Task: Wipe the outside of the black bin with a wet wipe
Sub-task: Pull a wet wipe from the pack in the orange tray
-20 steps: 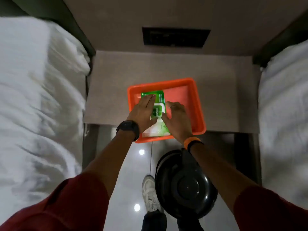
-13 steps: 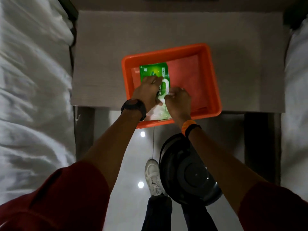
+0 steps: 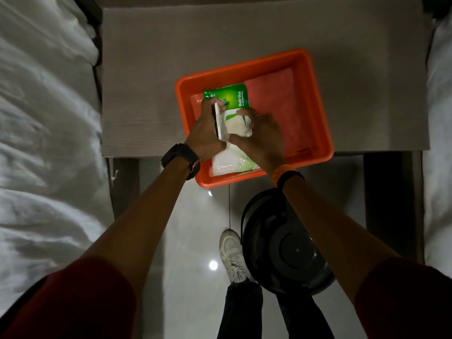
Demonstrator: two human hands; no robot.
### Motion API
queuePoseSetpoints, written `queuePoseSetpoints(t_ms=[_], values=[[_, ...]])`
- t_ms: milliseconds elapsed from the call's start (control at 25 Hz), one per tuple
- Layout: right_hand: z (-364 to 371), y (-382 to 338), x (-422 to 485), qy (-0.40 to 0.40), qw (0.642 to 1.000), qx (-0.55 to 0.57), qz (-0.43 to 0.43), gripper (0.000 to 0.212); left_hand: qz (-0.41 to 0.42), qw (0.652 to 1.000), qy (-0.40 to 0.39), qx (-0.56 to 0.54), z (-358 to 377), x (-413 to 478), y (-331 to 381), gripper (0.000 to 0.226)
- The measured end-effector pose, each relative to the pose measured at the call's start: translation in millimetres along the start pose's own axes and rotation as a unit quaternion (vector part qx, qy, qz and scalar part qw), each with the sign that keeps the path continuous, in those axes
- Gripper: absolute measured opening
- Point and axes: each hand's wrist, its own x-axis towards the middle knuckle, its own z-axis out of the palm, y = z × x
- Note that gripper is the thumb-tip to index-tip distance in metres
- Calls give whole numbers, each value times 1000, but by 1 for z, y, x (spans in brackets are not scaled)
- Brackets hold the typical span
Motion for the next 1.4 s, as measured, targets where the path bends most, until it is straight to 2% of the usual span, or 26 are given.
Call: queuePoseSetpoints(t_ms=[120, 240, 320, 400, 520, 560, 640, 680, 800, 880, 920, 1040, 1120, 1200, 1320, 1400], values=[[6, 0, 2, 27, 998, -62, -11, 61, 9, 1000, 5, -18, 2, -2, 2, 82], [5, 4, 1, 55, 994, -81, -49, 46, 5, 1000, 3, -14, 3, -3, 0, 86], [-1, 8, 1, 71, 996, -2, -58, 27, 19, 1000, 4, 19, 7, -3, -2, 93], [-10, 13, 2, 81, 990, 111, -25, 15, 56, 992, -5, 111, 16, -5, -7, 94], [-28, 19, -4, 147, 958, 245, 25, 7, 130, 968, -1, 216, 31, -9, -19, 62], [-35, 23, -7, 176, 948, 264, 32, 4, 161, 954, -3, 252, 35, -11, -21, 54], [-46, 36, -14, 206, 943, 257, 52, 11, 158, 938, -39, 307, 41, -14, -22, 54], [-49, 43, -18, 200, 946, 248, 63, 15, 153, 935, -22, 319, 43, -14, -22, 55], [-42, 45, -26, 137, 973, 182, 25, 23, 122, 956, -1, 266, 42, -14, -18, 56], [-32, 40, -24, 89, 990, 101, -43, 52, 128, 960, 2, 250, 46, -16, -16, 60], [-29, 35, -20, 87, 990, 100, -54, 56, 125, 965, 6, 231, 48, -18, -16, 65], [-34, 23, -7, 161, 981, 92, -63, 29, 108, 980, 36, 166, 51, -23, -18, 82], [-49, 26, -5, 203, 968, 137, -55, 22, 120, 975, 72, 170, 54, -27, -16, 80], [-67, 32, -15, 204, 945, 252, -35, 17, 142, 959, 101, 224, 57, -33, -16, 67], [-88, 43, -54, 189, 887, 421, 19, 14, 149, 928, 86, 331, 57, -38, -15, 46], [-94, 52, -80, 189, 842, 501, 64, 16, 142, 914, 81, 370, 57, -39, -7, 41]])
